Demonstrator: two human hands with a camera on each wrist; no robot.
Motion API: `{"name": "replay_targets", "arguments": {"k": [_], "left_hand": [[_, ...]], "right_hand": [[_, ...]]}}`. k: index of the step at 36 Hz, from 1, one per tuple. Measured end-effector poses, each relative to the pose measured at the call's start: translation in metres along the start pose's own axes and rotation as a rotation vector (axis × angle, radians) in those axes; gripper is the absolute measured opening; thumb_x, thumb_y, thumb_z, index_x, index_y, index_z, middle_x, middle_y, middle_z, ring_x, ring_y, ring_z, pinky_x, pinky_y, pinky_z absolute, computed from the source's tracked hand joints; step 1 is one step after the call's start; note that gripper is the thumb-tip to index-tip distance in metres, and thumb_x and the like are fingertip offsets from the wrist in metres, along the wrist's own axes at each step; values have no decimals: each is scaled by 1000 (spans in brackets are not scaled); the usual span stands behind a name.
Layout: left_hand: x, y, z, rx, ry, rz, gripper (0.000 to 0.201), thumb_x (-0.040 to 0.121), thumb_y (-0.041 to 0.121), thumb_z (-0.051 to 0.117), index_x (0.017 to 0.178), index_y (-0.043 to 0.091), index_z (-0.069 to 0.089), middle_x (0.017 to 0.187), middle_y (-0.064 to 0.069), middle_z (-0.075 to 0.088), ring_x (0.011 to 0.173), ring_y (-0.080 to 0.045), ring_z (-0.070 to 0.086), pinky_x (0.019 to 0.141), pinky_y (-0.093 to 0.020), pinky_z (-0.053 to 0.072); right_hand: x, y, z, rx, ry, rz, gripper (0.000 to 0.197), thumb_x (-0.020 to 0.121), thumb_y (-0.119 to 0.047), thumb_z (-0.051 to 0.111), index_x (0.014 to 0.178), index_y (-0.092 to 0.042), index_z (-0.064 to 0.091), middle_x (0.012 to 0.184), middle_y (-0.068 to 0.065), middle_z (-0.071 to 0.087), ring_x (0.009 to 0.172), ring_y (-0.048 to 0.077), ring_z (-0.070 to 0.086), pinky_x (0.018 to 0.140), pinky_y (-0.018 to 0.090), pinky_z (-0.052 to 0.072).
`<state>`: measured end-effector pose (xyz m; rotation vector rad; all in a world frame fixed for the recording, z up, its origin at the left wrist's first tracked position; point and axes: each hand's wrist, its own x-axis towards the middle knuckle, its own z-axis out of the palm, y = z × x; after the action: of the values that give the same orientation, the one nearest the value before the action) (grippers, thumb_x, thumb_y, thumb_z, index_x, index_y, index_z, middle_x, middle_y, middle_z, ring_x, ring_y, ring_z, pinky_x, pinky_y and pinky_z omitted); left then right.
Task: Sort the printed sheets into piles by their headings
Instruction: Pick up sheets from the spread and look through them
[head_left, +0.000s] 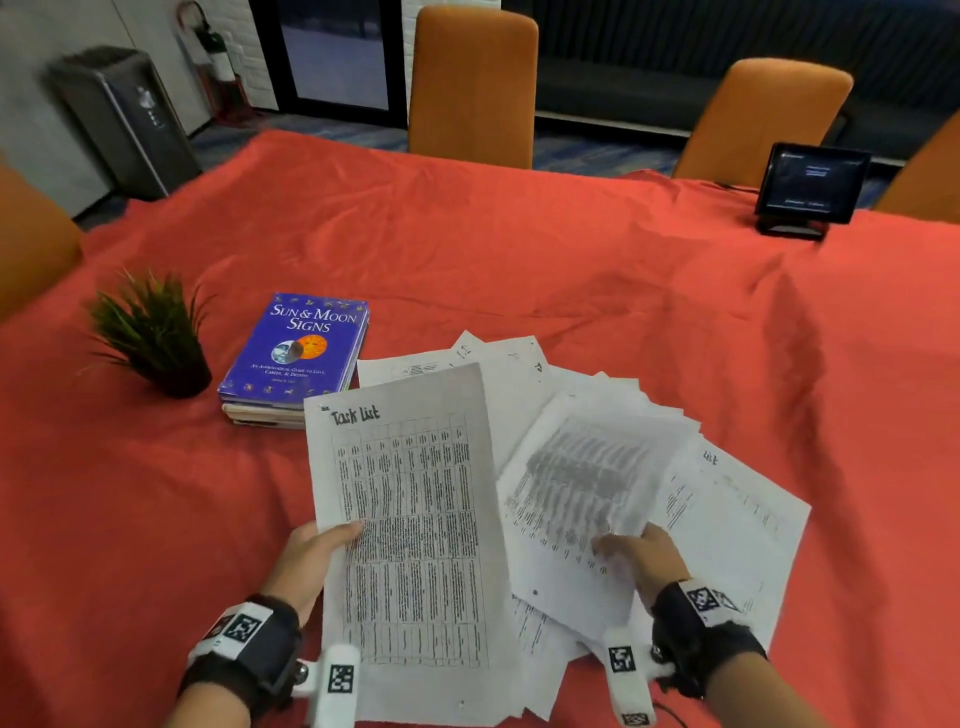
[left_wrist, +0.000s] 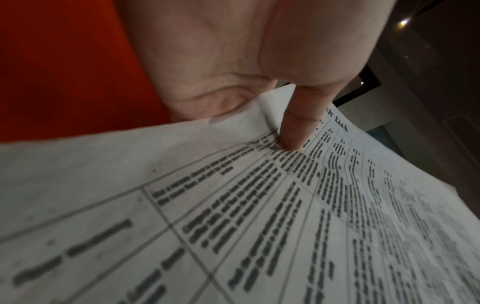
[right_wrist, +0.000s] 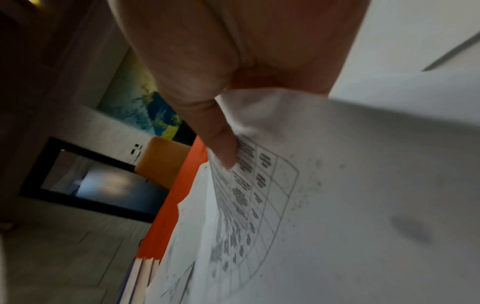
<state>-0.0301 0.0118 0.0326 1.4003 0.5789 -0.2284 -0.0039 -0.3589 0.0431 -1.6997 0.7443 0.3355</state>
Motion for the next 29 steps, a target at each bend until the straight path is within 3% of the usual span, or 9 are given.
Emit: {"name": "replay_targets", "arguments": {"k": [2, 4, 7, 10, 16, 21, 24, 26, 29], "left_hand": [[0, 1, 0, -13, -8, -4, 31, 78, 24, 73, 105, 8, 69, 110, -3, 72, 112, -19, 63, 109, -41, 37], [3, 0, -2, -16, -24, -11, 54, 68, 36, 78, 112, 8, 67, 113, -2, 72, 114, -19, 62, 110, -43, 36], [2, 2, 2, -54, -28, -34, 43, 77, 25, 74, 115, 6, 65, 115, -3, 71, 114, -19, 62, 111, -44, 35], [2, 2, 5, -118, -4, -41, 43, 74, 18, 73, 113, 3, 65, 113, -8, 71, 113, -21, 62, 112, -43, 35], [0, 2, 3, -215, -19, -92, 45, 75, 18, 72, 116, 0, 64, 115, -17, 69, 114, -30, 62, 107, -48, 38], [2, -3, -3, -207, 51, -90, 41, 74, 16, 75, 112, 4, 66, 113, -16, 70, 107, -28, 65, 103, -46, 43], [-1, -3, 0, -189, 81, -87, 27, 84, 8, 66, 111, 7, 64, 105, -13, 71, 97, -24, 66, 85, -36, 50], [-1, -6, -4, -175, 107, -89, 19, 86, 8, 64, 105, 10, 64, 99, -12, 71, 90, -25, 66, 76, -35, 51], [-1, -11, -13, -146, 134, -131, 27, 85, 12, 66, 111, 7, 65, 104, -18, 72, 96, -34, 68, 89, -50, 52]], "right_hand": [[-13, -6, 9, -2, -98, -60, 30, 57, -4, 72, 86, 4, 69, 71, 17, 71, 61, 28, 66, 57, 36, 58], [-23, -9, 18, -34, -194, -128, 32, 62, -10, 69, 89, 7, 66, 77, 25, 70, 65, 28, 66, 65, 47, 58], [-38, -12, 32, -127, -370, -191, 5, 78, -3, 69, 80, 0, 66, 73, 15, 69, 63, 23, 64, 65, 42, 57], [-52, -12, 48, -198, -504, -225, 17, 86, -2, 65, 72, -12, 63, 64, 2, 65, 56, 17, 59, 59, 30, 49], [-64, -16, 73, -280, -660, -303, 33, 98, -32, 53, 91, -4, 69, 89, 11, 75, 78, 13, 70, 71, 27, 56], [-53, -10, 79, -218, -686, -209, 19, 89, -22, 64, 103, -12, 72, 101, 8, 76, 93, 25, 73, 79, 34, 59], [-38, -9, 76, -134, -546, -156, 30, 90, -31, 65, 108, -6, 66, 100, 17, 73, 83, 25, 70, 78, 38, 56], [-25, -11, 70, -229, -315, -167, 28, 87, -33, 69, 105, -12, 65, 87, 9, 71, 69, 17, 64, 68, 34, 54], [1, -9, 53, -489, -12, -135, 26, 84, -37, 70, 102, -21, 60, 83, -2, 67, 71, 15, 64, 61, 22, 48]]}}
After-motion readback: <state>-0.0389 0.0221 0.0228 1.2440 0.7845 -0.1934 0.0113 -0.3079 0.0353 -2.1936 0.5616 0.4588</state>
